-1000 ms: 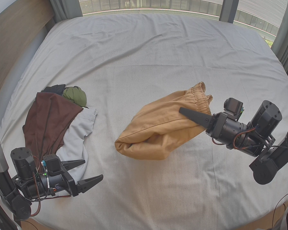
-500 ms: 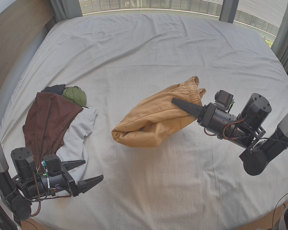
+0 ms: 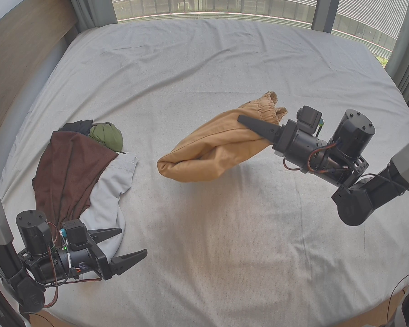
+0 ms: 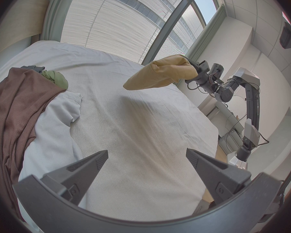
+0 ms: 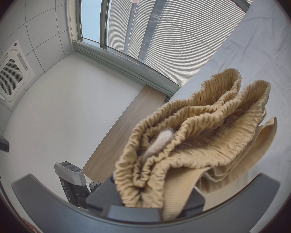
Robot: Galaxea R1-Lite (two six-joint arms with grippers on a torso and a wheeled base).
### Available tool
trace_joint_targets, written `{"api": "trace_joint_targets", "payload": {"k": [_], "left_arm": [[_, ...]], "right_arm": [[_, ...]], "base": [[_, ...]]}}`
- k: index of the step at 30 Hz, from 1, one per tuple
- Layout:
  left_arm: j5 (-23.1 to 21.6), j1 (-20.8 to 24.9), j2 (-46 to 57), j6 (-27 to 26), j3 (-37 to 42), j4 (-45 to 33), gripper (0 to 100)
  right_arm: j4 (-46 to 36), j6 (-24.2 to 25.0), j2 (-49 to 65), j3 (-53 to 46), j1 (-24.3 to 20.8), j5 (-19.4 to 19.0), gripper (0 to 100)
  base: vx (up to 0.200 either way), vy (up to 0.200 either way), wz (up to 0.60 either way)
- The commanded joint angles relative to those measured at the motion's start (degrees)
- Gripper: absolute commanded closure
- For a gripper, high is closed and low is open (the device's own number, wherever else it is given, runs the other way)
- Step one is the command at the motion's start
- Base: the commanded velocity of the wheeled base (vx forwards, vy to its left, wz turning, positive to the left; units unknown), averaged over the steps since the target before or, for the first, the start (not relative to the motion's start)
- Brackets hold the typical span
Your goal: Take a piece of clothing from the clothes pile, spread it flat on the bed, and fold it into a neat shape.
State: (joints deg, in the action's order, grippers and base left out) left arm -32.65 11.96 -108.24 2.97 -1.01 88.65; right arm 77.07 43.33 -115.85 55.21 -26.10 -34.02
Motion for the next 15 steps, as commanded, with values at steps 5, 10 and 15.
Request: {"api": "trace_joint_targets", "payload": {"k": [5, 10, 15], "left_arm": [[0.0, 0.0, -0.6, 0.0, 1.0, 0.0, 0], [0.0, 0.1, -0.6, 0.0, 1.0, 0.0, 0], [0.0, 0.0, -0.6, 0.0, 1.0, 0.0, 0]], "right_arm": [[-0.9, 1.8, -4.7, 7.4, 1.1, 0.0, 100], [-1.1, 1.9, -7.5, 11.4, 1.6, 0.0, 100], [-2.8, 1.9, -8.8, 13.2, 1.5, 0.0, 100]], "base": [[0.0, 0.0, 0.0], [0.0, 0.0, 0.0], [0.0, 0.0, 0.0]]}}
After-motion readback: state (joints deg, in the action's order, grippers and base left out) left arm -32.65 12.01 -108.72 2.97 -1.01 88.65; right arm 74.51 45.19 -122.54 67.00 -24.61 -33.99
